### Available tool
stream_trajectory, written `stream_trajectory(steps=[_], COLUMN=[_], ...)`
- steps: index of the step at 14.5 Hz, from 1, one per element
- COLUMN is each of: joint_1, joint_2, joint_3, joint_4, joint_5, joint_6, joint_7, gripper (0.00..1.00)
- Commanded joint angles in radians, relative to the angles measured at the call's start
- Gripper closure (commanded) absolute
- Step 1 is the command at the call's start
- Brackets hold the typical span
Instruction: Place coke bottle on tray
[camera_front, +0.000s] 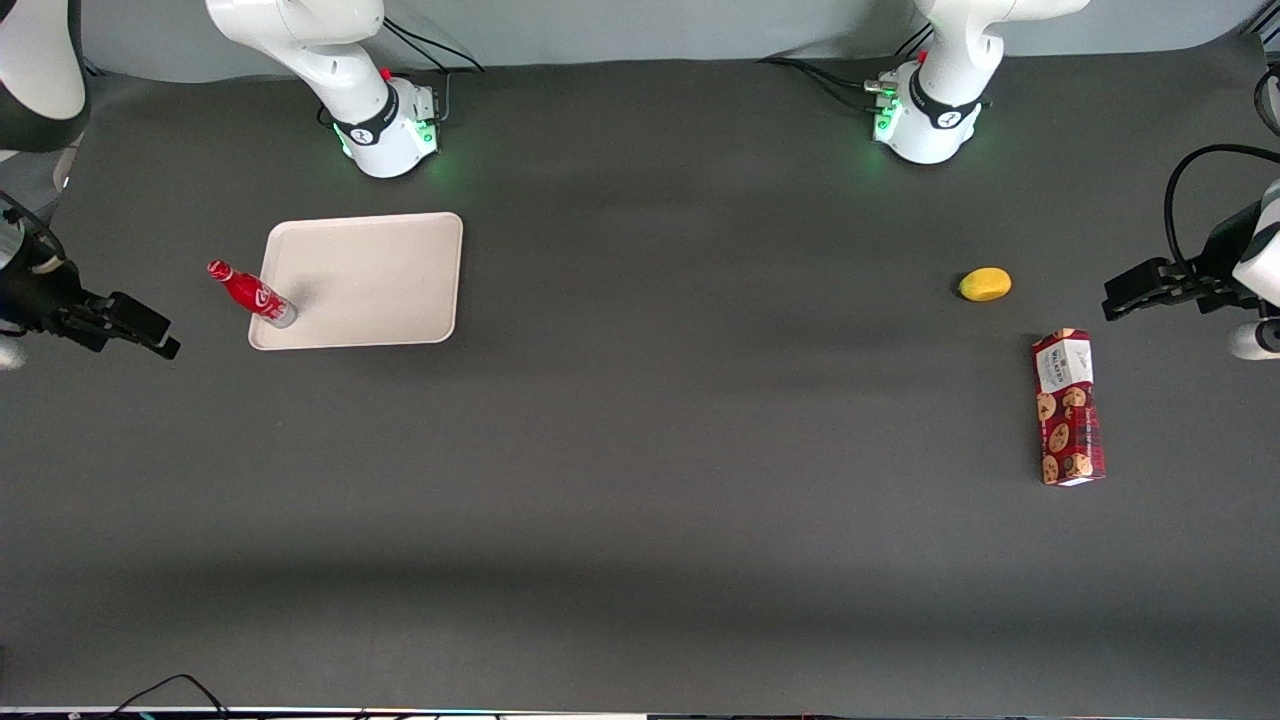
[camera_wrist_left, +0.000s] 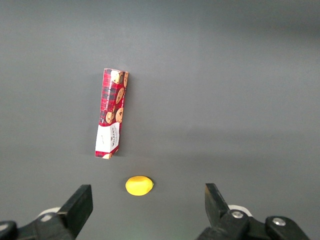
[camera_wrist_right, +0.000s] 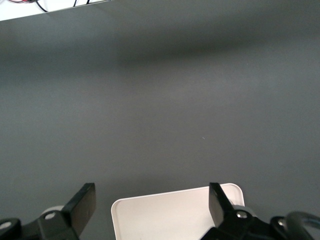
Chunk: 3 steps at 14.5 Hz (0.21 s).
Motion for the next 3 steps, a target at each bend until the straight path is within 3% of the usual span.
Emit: stream_trajectory(steps=[1,3], joint_1=[-0.009,-0.009], joint_2=[-0.014,0.0], joint_3=[0.01,0.008], joint_4=[-0.01,0.021], joint_5=[-0.013,-0.008], joint_6=[0.022,0.001], joint_7=[-0.024,-0.018], gripper=[0.0,0.0])
